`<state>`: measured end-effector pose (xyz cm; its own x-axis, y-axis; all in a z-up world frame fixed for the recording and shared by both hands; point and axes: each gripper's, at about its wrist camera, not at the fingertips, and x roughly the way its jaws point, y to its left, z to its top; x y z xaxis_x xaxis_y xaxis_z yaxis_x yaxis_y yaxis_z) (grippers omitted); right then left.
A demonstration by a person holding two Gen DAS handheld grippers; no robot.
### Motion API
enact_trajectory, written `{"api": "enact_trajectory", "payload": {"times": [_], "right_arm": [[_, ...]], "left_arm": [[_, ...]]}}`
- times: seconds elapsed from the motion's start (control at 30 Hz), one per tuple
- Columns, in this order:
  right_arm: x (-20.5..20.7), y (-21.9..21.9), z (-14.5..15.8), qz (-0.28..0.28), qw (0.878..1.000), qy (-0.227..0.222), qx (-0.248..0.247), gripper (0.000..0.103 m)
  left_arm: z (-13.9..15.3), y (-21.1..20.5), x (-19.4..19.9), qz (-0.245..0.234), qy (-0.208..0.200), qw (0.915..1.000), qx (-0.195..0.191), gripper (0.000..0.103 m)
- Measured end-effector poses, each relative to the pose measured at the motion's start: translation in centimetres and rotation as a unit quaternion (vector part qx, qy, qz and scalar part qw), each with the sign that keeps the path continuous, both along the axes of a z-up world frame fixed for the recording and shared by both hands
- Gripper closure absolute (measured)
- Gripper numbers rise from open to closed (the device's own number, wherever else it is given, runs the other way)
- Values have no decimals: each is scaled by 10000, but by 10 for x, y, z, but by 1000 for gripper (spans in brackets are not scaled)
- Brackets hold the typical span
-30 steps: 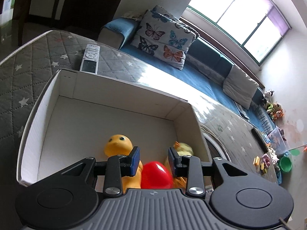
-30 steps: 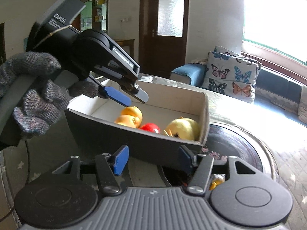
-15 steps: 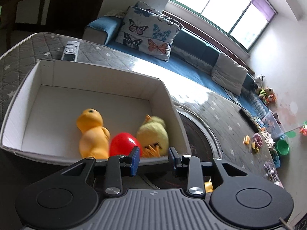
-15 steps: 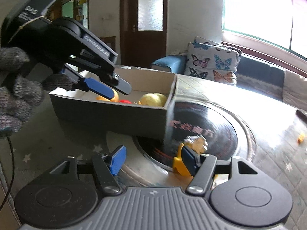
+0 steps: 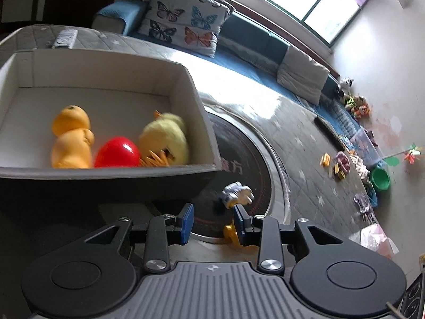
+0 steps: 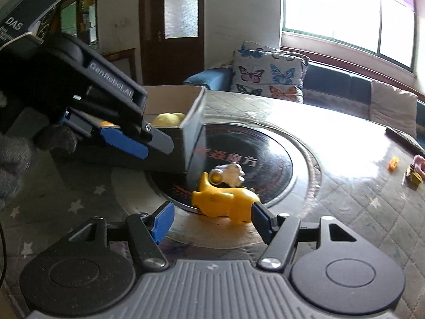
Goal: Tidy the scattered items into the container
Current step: 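Move the open left gripper down to the yellow rubber duck, then close the left gripper on the yellow rubber duck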
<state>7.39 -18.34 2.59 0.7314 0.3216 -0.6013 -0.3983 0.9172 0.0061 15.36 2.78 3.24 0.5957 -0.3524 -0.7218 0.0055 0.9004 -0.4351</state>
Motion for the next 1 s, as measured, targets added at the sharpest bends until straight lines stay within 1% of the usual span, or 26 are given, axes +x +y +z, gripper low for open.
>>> {"api": "enact_trajectory", "payload": {"times": [0.27, 0.47, 0.87, 1.0], "right_arm": [[15, -10, -13, -108, 9998, 147, -33, 38], [27, -11, -22, -119, 9996, 248, -43, 38], [33, -6, -28, 46, 9994, 357, 5, 40], [30, -4, -27, 132, 9992, 383, 27, 42]], "left_arm": [[-7, -19, 7, -157, 143, 9997, -76, 67], [-15, -27, 14, -132, 267, 9995, -115, 67], [-24, -32, 22, -60, 359, 9991, -217, 67], [-26, -30, 23, -19, 365, 9991, -220, 68]]}}
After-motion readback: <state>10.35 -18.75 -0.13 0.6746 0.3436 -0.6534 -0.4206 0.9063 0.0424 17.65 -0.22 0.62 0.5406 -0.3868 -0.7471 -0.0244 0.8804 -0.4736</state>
